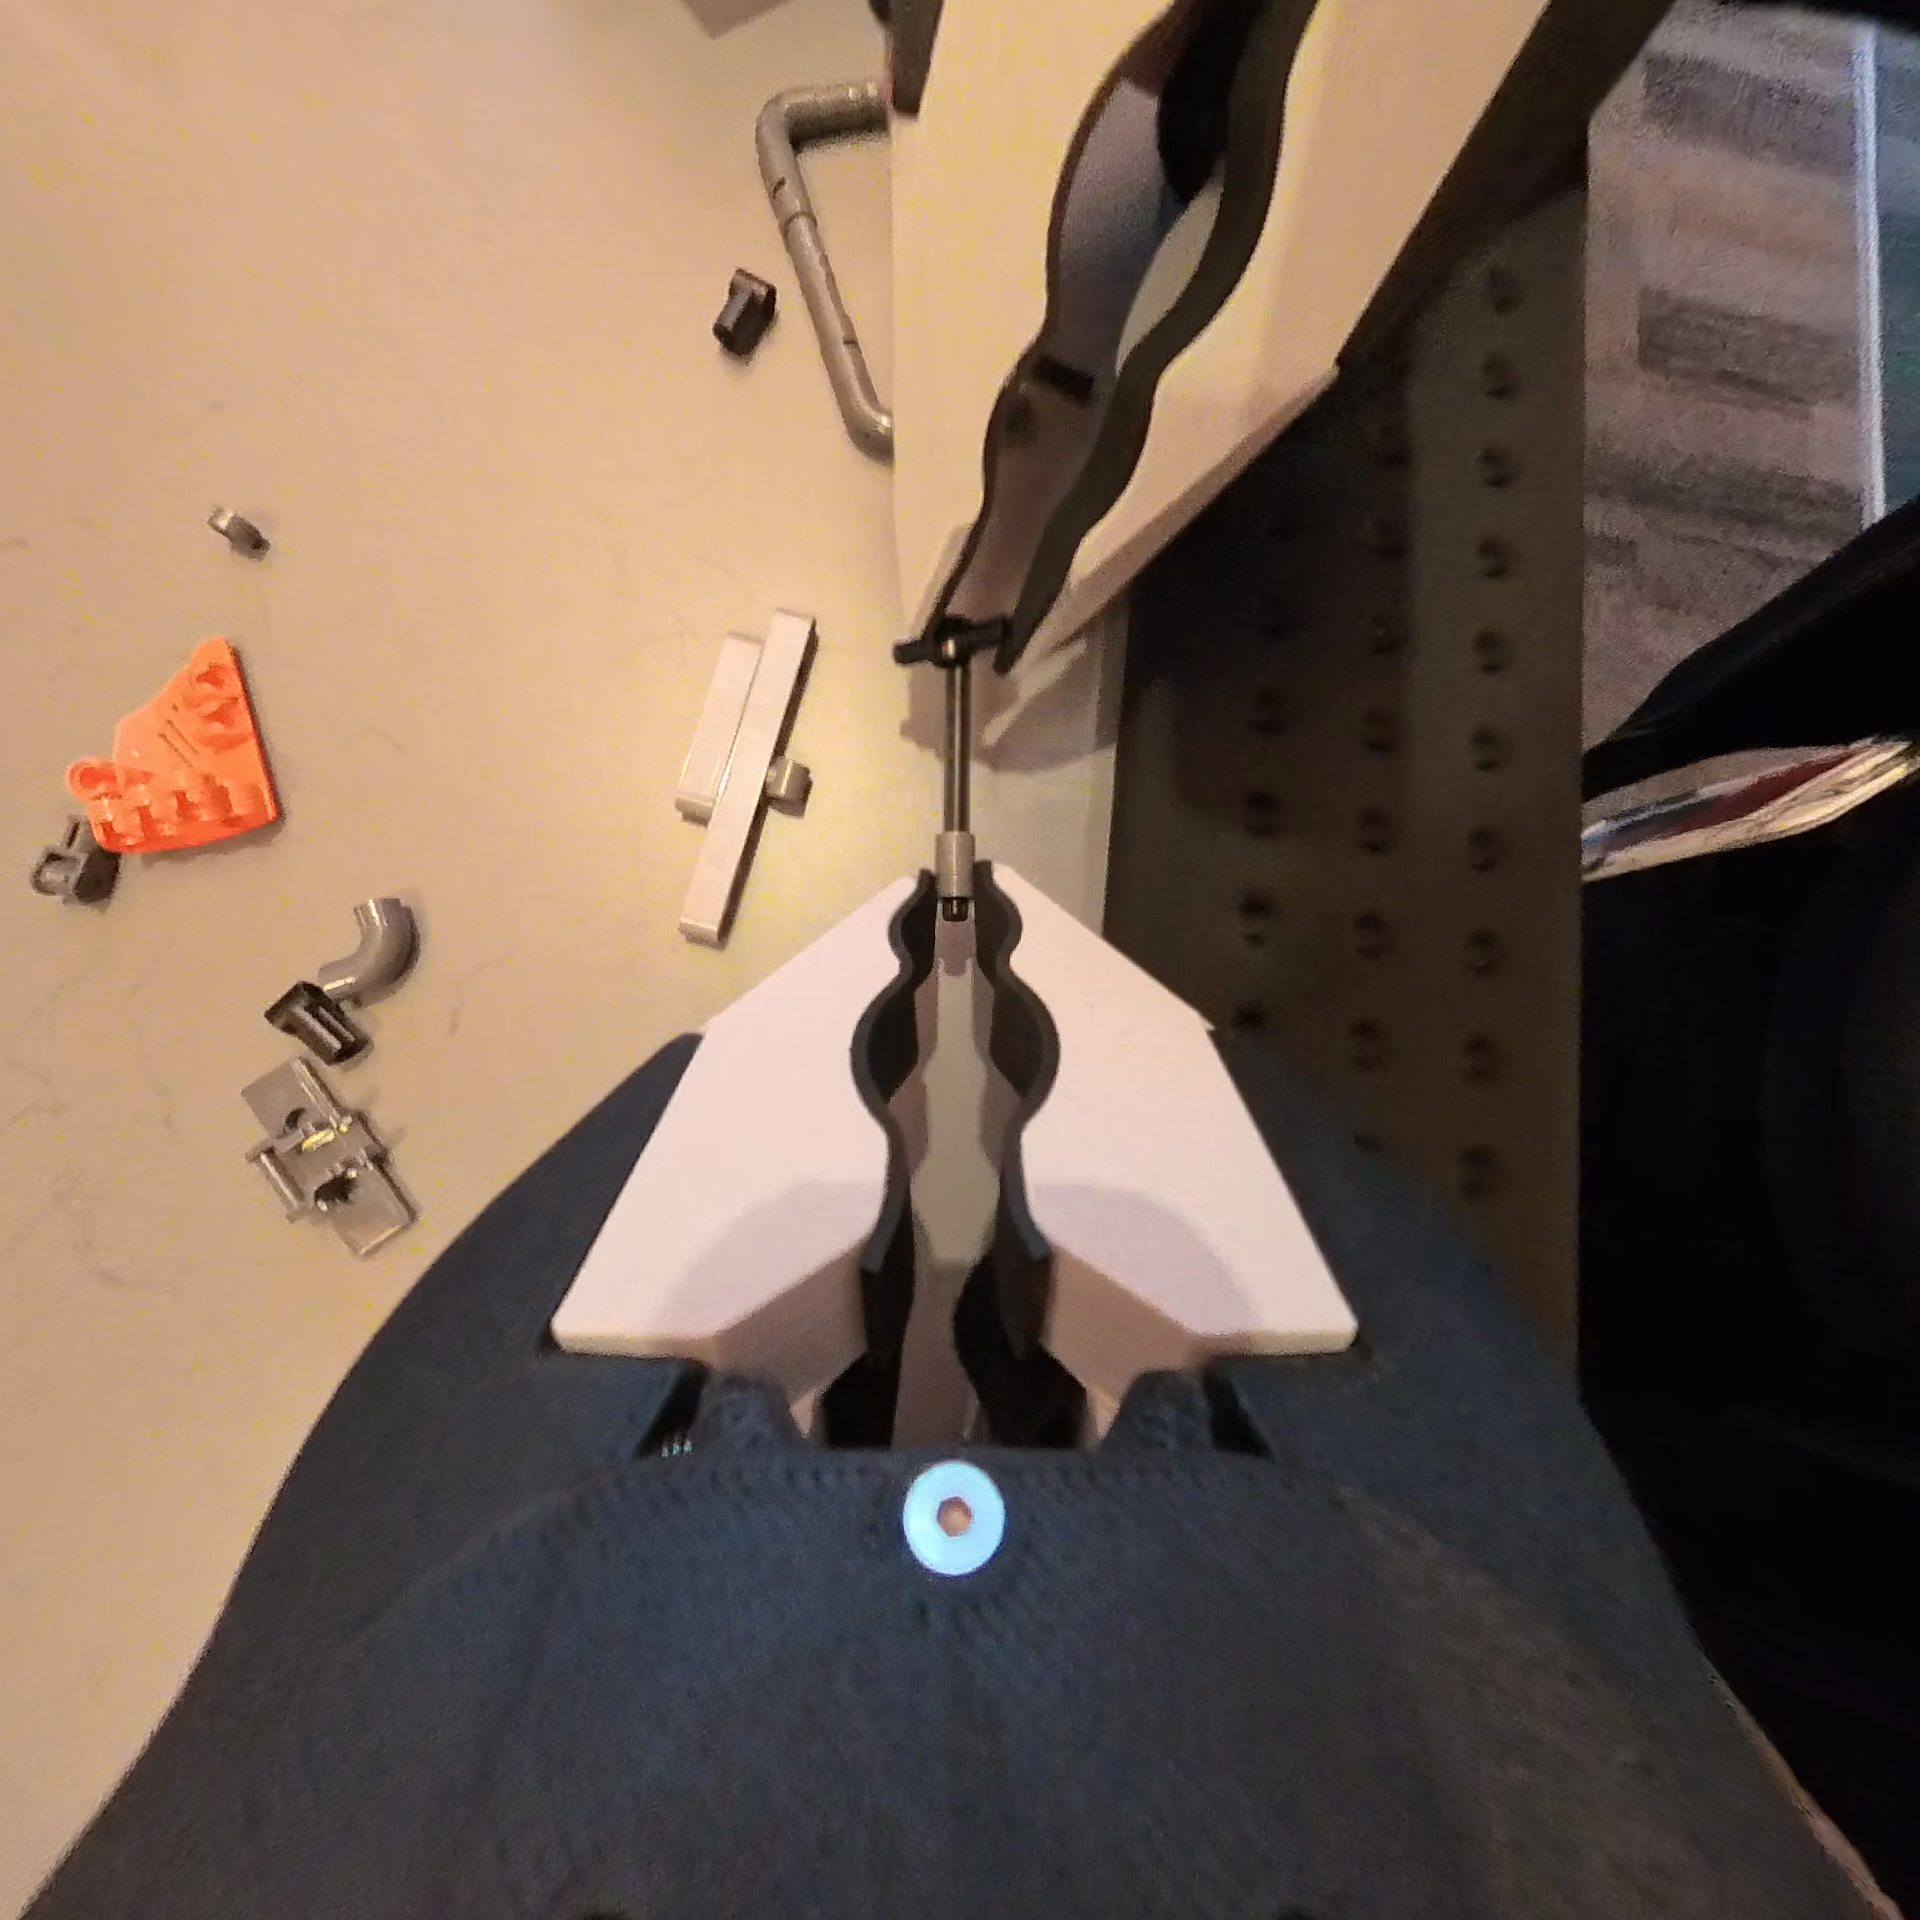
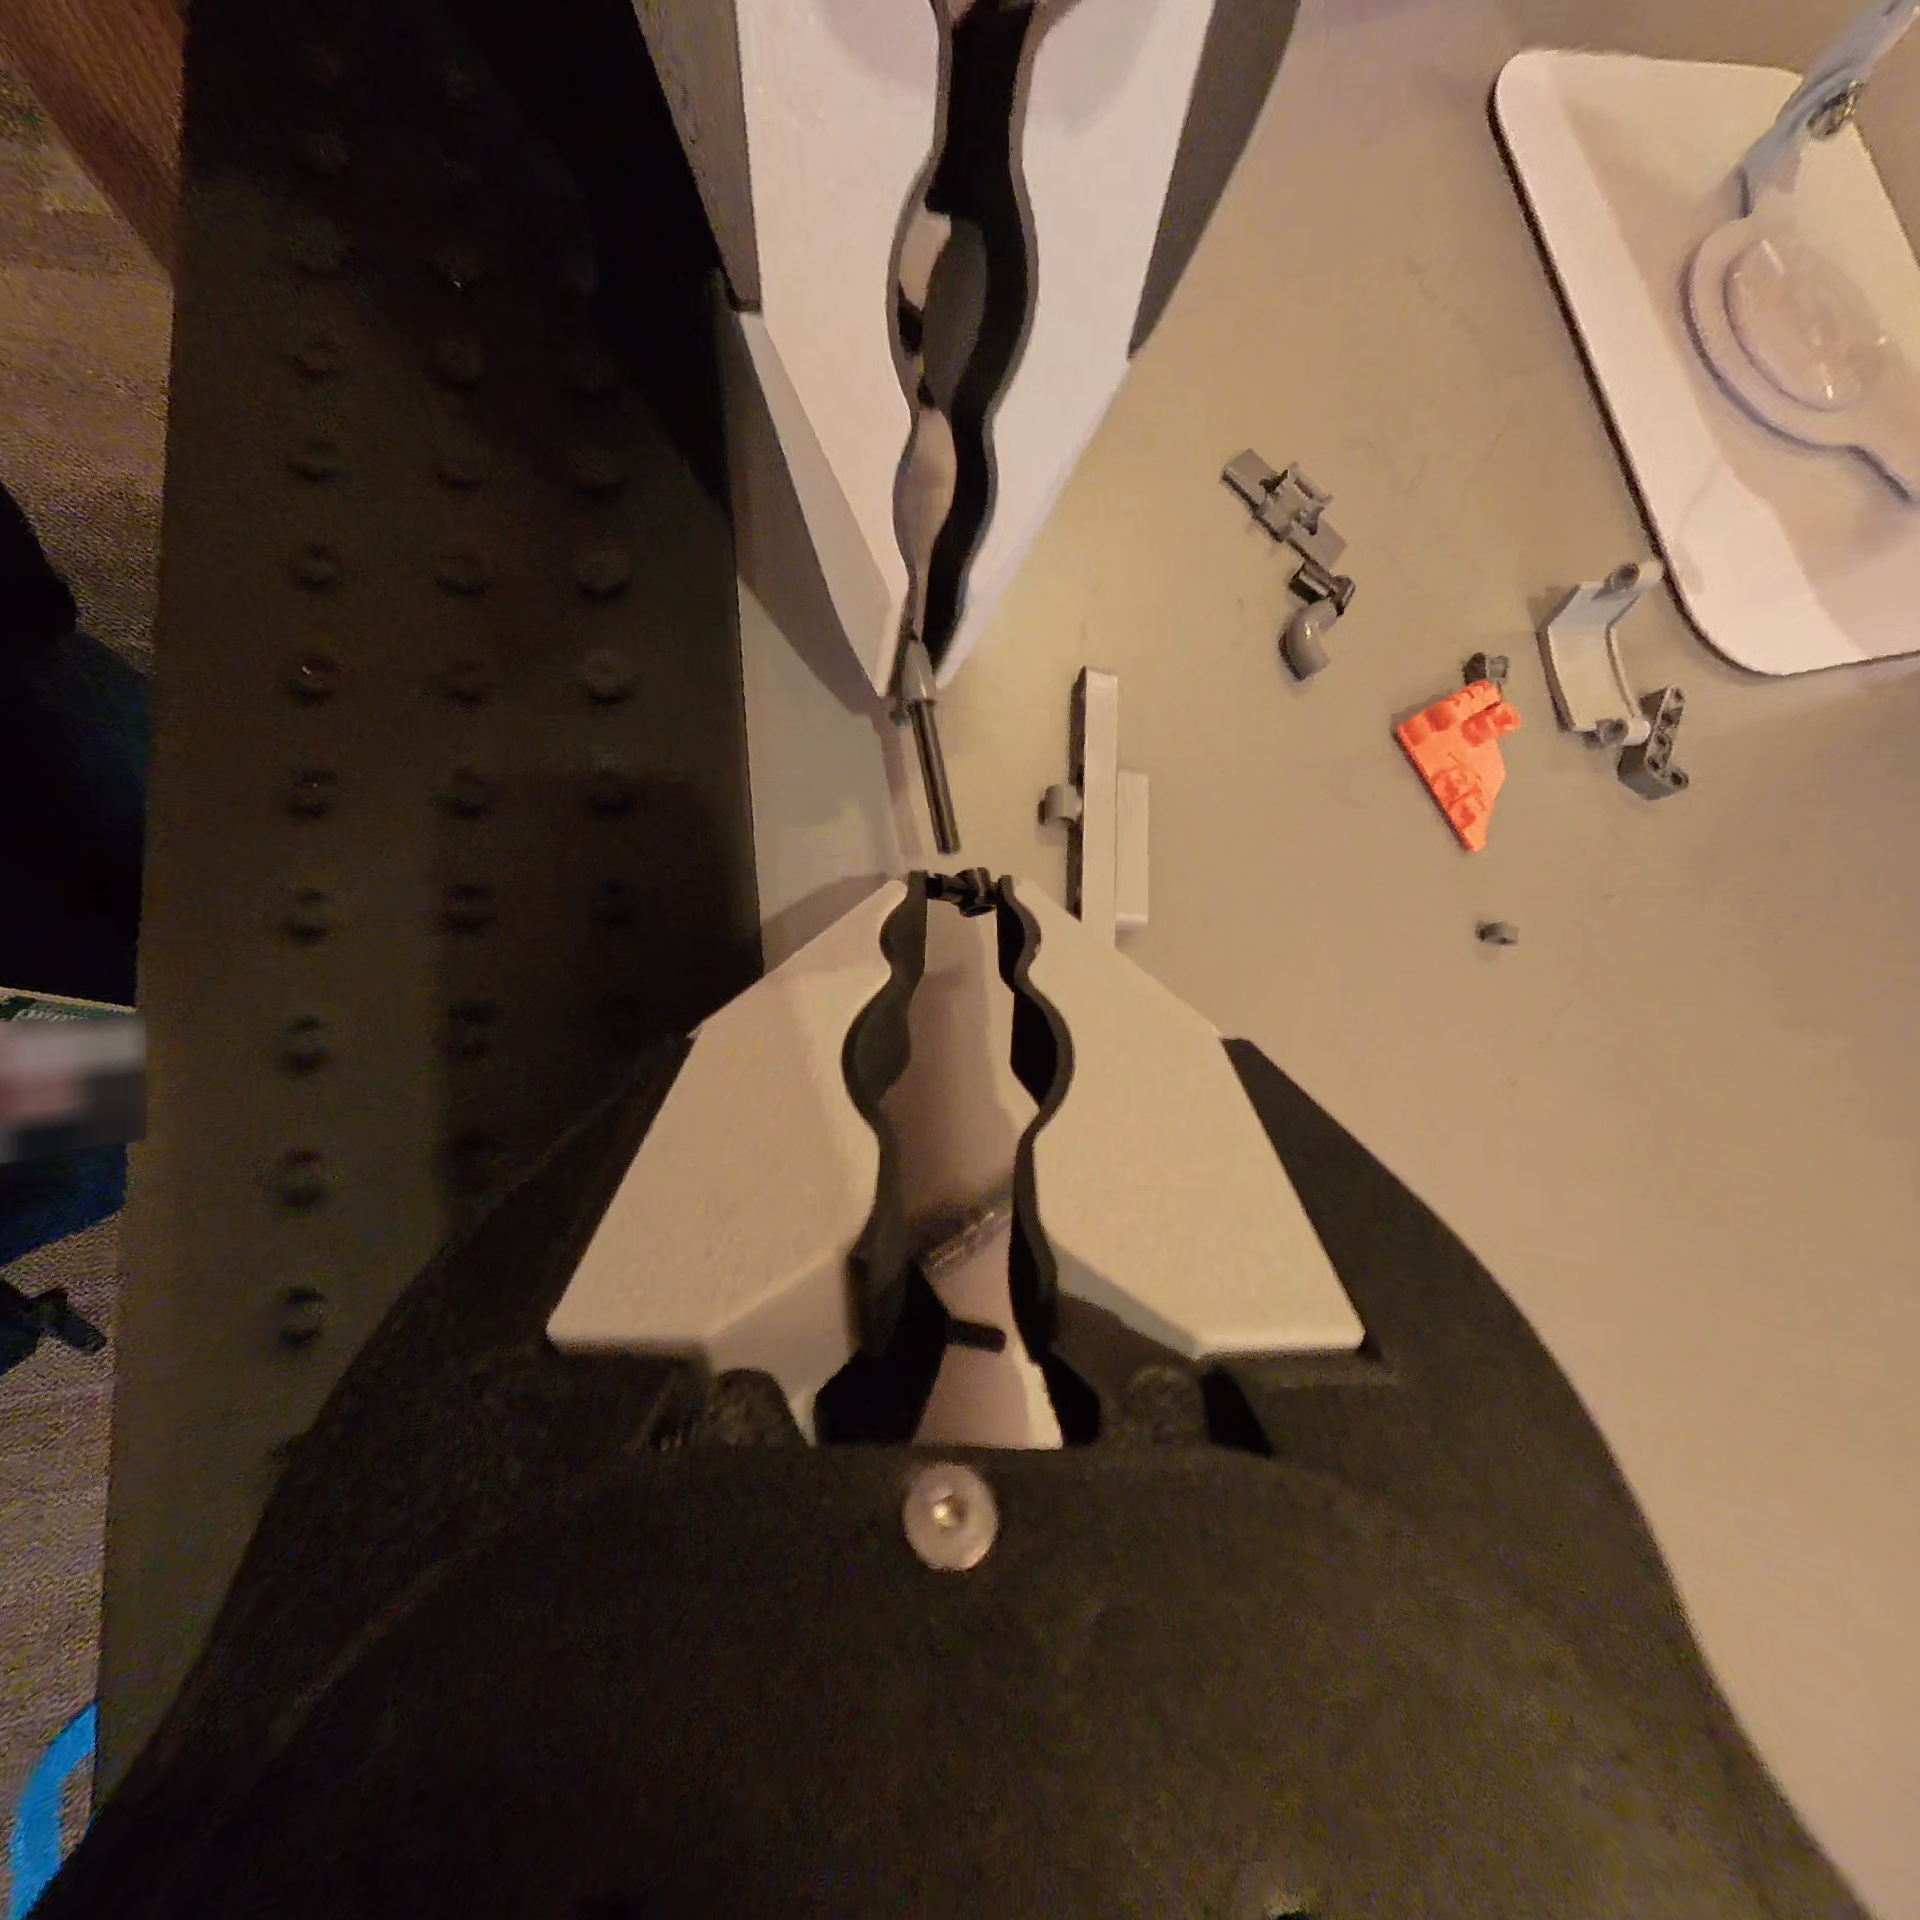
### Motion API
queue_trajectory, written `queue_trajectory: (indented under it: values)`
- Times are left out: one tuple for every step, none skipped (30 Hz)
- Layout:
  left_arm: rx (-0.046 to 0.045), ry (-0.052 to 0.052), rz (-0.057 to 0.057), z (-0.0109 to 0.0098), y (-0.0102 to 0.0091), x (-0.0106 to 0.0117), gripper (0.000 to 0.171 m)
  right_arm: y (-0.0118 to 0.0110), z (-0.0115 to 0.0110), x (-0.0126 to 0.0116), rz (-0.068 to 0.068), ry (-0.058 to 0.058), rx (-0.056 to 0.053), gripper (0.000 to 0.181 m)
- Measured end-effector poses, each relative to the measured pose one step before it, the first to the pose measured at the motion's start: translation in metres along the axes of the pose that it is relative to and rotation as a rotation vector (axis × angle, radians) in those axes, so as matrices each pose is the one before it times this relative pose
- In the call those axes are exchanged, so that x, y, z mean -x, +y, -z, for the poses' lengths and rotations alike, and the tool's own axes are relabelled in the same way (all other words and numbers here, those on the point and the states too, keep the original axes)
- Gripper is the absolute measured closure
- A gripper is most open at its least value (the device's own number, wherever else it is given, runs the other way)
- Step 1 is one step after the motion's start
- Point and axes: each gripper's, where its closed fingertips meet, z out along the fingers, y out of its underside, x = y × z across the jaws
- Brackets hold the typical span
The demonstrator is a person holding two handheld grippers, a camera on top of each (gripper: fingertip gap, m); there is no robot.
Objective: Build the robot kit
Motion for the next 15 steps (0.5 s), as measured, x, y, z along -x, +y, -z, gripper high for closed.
queue_trajectory:
  values:
    - [0.01569,-0.0035,-0.0025,0.00031,0.00397,0.00023,0.167,0.00381,-0.00088,-0.00019,-0.0085,0.0007,0.0104,0.171]
    - [0.01304,0.0044,0.0031,0.00014,0.0038,-0.00023,0.167,0.00365,-0.00122,0.00036,-0.006,-0.0021,0.008,0.171]
    - [0.01013,0.006,0.0071,0.00016,0.00312,-0.00028,0.167,0.00229,-0.00166,0.00091,-0.0041,-0.0042,0.0053,0.171]
    - [0.00954,-0.002,0.0082,0.00005,0.00291,0.00107,0.167,0.00157,-0.00189,0.0007,-0.0022,-0.0013,0.0065,0.171]
    - [0.00557,0.0169,0.0117,-0.00001,0.00186,-0.00148,0.166,0.00173,-0.00208,0.00003,0.0037,0.004,0.0101,0.171]
    - [0.00231,0.0205,0.0062,0.00012,0.001,-0.00236,0.166,0.00112,-0.00215,0.00023,0.0066,0.0024,0.0075,0.17]
    - [0.00924,-0.0034,-0.0012,0.00018,0.00172,0.00098,0.166,0.0001,-0.002,0.00007,-0.0005,-0.0005,0.0007,0.17]
    - [0.00547,0.0092,-0.0048,0.00059,0.00126,-0.00107,0.164,0.00001,-0.00215,0.00049,-0.0068,-0.009,0.0011,0.172]
    - [-0.00117,0.0102,0.0047,0.00117,0.00004,-0.0006,0.155,0.00024,-0.00212,0.00061,-0.0092,-0.0122,0.0028,0.167]
    - [-0.00451,-0.0075,0.0082,0.00231,-0.00053,0.0025,0.151,-0.00024,-0.00073,-0.00126,-0.0107,-0.0022,-0.0006,0.161]
    - [-0.01156,0.0111,0.0017,0.00269,-0.00147,-0.0005,0.149,0.00025,0.00056,-0.00195,-0.0105,0.0025,0.0015,0.161]
    - [-0.00523,0.0054,-0.0009,0.00275,-0.00105,0.00019,0.147,0.0004,0.00125,-0.00118,-0.0105,-0.0005,0.0004,0.161]
    - [-0.00218,-0.0125,-0.008,0.00298,-0.00136,0.00273,0.146,-0.00062,0.00201,-0.00045,-0.0104,-0.002,-0.0079,0.164]
    - [-0.00722,-0.0118,-0.0069,0.0028,-0.00255,0.00332,0.146,-0.00186,0.00241,0.00069,-0.0096,-0.006,-0.0148,0.166]
    - [-0.00577,0.002,-0.0023,0.00171,-0.00256,0.00187,0.146,-0.00215,0.00191,0.00105,-0.0104,-0.0069,-0.0116,0.167]
